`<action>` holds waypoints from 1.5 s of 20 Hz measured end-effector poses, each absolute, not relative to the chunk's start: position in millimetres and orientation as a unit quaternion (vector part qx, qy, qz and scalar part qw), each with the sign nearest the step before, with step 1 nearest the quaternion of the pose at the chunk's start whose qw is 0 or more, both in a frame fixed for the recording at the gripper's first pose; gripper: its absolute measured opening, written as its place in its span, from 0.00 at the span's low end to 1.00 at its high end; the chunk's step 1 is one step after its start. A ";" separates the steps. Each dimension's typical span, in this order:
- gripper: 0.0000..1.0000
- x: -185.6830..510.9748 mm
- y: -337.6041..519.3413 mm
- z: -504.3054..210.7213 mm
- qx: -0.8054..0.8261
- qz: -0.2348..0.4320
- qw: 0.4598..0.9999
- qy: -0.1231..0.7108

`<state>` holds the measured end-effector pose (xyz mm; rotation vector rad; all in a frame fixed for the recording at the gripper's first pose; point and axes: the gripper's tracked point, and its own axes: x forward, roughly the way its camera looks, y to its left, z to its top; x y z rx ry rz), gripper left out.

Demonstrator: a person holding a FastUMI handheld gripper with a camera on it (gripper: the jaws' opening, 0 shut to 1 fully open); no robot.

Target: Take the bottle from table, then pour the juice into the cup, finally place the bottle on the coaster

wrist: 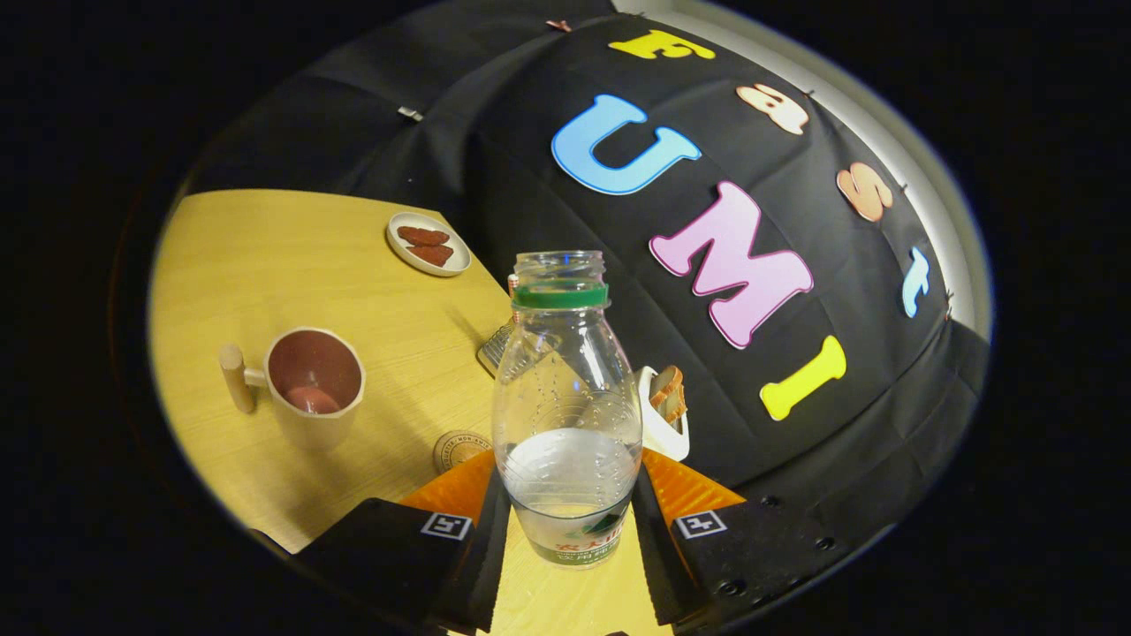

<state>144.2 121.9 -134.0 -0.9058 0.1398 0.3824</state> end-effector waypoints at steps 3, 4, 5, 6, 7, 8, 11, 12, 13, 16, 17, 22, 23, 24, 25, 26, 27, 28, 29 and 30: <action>0.68 140.5 128.8 -148.5 -0.469 0.196 0.859 0.064; 0.68 138.7 131.3 -155.6 -0.479 0.204 0.851 0.069; 0.68 138.2 132.5 -162.3 -0.490 0.209 0.843 0.073; 0.68 137.4 133.3 -166.4 -0.504 0.211 0.834 0.074; 0.68 136.4 133.5 -168.4 -0.519 0.212 0.825 0.071; 0.68 136.3 135.5 -170.9 -0.531 0.216 0.817 0.068; 0.68 135.2 141.2 -179.8 -0.571 0.228 0.787 0.056; 0.68 133.9 143.3 -183.3 -0.581 0.233 0.778 0.053; 0.68 133.2 146.0 -187.0 -0.589 0.241 0.770 0.051; 0.68 128.3 151.6 -197.2 -0.621 0.249 0.742 0.036; 0.68 128.7 152.1 -197.5 -0.630 0.250 0.734 0.033; 0.68 133.2 151.8 -209.8 -0.653 0.247 0.715 0.035; 0.68 136.8 152.0 -208.2 -0.660 0.243 0.710 0.035; 0.68 140.2 153.7 -208.3 -0.667 0.240 0.704 0.033; 0.68 142.1 153.6 -207.5 -0.674 0.238 0.699 0.032; 0.68 143.8 154.1 -206.3 -0.680 0.236 0.694 0.029; 0.68 144.1 153.5 -206.7 -0.685 0.234 0.689 0.025; 0.68 144.3 152.7 -206.5 -0.691 0.232 0.684 0.022; 0.68 143.4 154.6 -206.1 -0.697 0.231 0.679 0.020; 0.68 143.4 155.8 -205.5 -0.701 0.232 0.674 0.017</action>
